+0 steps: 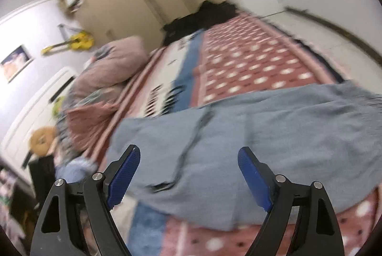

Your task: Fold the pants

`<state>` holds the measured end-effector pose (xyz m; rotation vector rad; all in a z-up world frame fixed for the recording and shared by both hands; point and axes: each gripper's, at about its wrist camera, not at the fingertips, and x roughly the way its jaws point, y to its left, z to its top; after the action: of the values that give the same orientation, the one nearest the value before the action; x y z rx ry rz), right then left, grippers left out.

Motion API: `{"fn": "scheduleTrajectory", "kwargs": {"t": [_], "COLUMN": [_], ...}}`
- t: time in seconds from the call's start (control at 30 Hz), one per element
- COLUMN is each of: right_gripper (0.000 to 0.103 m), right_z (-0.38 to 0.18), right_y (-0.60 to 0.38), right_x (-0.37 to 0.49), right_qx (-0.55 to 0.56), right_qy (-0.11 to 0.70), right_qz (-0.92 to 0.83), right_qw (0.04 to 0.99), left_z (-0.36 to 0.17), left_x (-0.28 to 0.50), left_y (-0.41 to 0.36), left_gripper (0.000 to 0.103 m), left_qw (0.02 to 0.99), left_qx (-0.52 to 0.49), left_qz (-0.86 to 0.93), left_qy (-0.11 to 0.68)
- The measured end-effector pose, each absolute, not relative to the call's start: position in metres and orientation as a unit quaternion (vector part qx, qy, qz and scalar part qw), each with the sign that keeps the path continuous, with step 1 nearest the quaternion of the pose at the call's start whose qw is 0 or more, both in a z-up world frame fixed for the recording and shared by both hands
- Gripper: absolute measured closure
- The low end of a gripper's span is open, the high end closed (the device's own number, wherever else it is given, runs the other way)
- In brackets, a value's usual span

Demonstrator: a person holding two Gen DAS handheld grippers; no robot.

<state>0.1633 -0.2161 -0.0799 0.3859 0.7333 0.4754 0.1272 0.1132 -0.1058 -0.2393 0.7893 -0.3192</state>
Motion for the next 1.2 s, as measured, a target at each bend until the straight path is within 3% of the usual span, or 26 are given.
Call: {"fn": "scheduleTrajectory", "kwargs": {"t": [0.03,0.17,0.33,0.4,0.43,0.47,0.53,0.9,0.93,0.97,1.03,1.2], "right_gripper": [0.023,0.043,0.047,0.068,0.091,0.099,0.101,0.098,0.094,0.078,0.060,0.060], "right_z": [-0.083,-0.109,-0.135,-0.137,-0.138,-0.138,-0.138,-0.116,-0.116,-0.117,-0.120,-0.118], "right_y": [-0.208,-0.174,-0.155,-0.153,-0.151,-0.150,-0.150,-0.181,-0.179,-0.178,-0.177,-0.166], "right_x": [0.166,0.183,0.198,0.202,0.204,0.206,0.210,0.187,0.187,0.186,0.185,0.185], "right_qx": [0.190,0.183,0.204,0.214,0.216,0.212,0.215,0.238,0.238,0.240,0.244,0.201], "right_qy": [0.364,0.423,0.454,0.449,0.447,0.447,0.443,0.417,0.423,0.430,0.436,0.428], "right_qz": [0.250,0.274,0.276,0.269,0.263,0.252,0.245,0.249,0.255,0.259,0.266,0.270], "right_qw": [0.877,0.844,0.822,0.825,0.828,0.832,0.835,0.841,0.837,0.831,0.824,0.839], "left_z": [-0.104,-0.110,-0.134,-0.140,-0.140,-0.140,-0.137,-0.145,-0.145,-0.143,-0.136,-0.107], "left_x": [0.130,0.148,0.165,0.164,0.160,0.157,0.148,0.140,0.142,0.143,0.146,0.158], "left_y": [0.119,0.140,0.151,0.153,0.152,0.149,0.142,0.126,0.126,0.126,0.133,0.151], "left_gripper": [0.027,0.027,0.027,0.027,0.027,0.027,0.027,0.027,0.027,0.027,0.027,0.027], "left_qw": [0.908,0.913,0.905,0.902,0.901,0.902,0.904,0.904,0.903,0.904,0.908,0.915], "left_qx": [-0.119,-0.137,-0.139,-0.143,-0.145,-0.143,-0.113,-0.046,-0.047,-0.051,-0.079,-0.132], "left_qz": [-0.137,-0.080,-0.019,-0.021,-0.029,-0.040,-0.048,-0.034,-0.034,-0.035,-0.044,-0.056], "left_qy": [0.377,0.377,0.401,0.408,0.408,0.406,0.409,0.424,0.425,0.423,0.410,0.378]}}
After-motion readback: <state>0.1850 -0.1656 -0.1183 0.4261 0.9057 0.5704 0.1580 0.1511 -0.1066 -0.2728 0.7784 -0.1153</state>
